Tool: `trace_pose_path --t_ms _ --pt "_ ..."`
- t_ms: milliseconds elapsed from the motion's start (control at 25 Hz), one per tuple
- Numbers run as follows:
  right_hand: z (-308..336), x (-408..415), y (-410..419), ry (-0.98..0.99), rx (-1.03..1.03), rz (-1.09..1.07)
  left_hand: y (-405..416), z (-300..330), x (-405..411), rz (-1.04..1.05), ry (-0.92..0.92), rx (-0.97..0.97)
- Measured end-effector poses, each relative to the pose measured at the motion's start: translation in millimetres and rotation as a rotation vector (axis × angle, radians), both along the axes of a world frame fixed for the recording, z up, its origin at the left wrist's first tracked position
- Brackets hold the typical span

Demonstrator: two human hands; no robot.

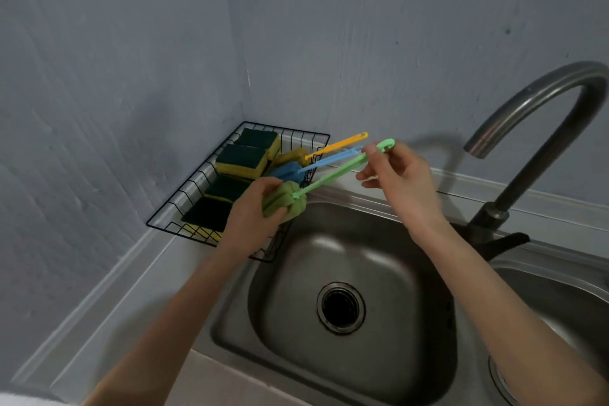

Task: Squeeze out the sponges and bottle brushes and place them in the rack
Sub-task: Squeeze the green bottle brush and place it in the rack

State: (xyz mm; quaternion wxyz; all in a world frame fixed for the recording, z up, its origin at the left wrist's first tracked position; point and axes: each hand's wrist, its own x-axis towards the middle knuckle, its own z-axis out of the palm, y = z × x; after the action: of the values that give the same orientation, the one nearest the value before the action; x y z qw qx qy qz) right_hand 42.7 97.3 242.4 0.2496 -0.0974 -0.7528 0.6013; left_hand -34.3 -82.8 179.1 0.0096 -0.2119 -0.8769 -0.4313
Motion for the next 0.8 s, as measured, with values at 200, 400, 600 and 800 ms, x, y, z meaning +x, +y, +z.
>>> trace_pose_path --t_ms 200,400,600,800 --pt "-10 -38 -4 -0.038 -0.034 -0.015 -3 -8 -43 -0.005 -0.010 0.000" --pt "-27 -72 1 -0.104 -0.024 -0.054 10 -25 -83 -0.057 -0.079 -0.058" --pt "-60 -92 13 -0.239 -0.086 -0.097 21 -50 -108 -0.082 -0.166 -0.128" --pt "-80 -95 20 -0.315 -0.174 -0.128 26 -62 -109 -0.084 -0.225 -0.168"
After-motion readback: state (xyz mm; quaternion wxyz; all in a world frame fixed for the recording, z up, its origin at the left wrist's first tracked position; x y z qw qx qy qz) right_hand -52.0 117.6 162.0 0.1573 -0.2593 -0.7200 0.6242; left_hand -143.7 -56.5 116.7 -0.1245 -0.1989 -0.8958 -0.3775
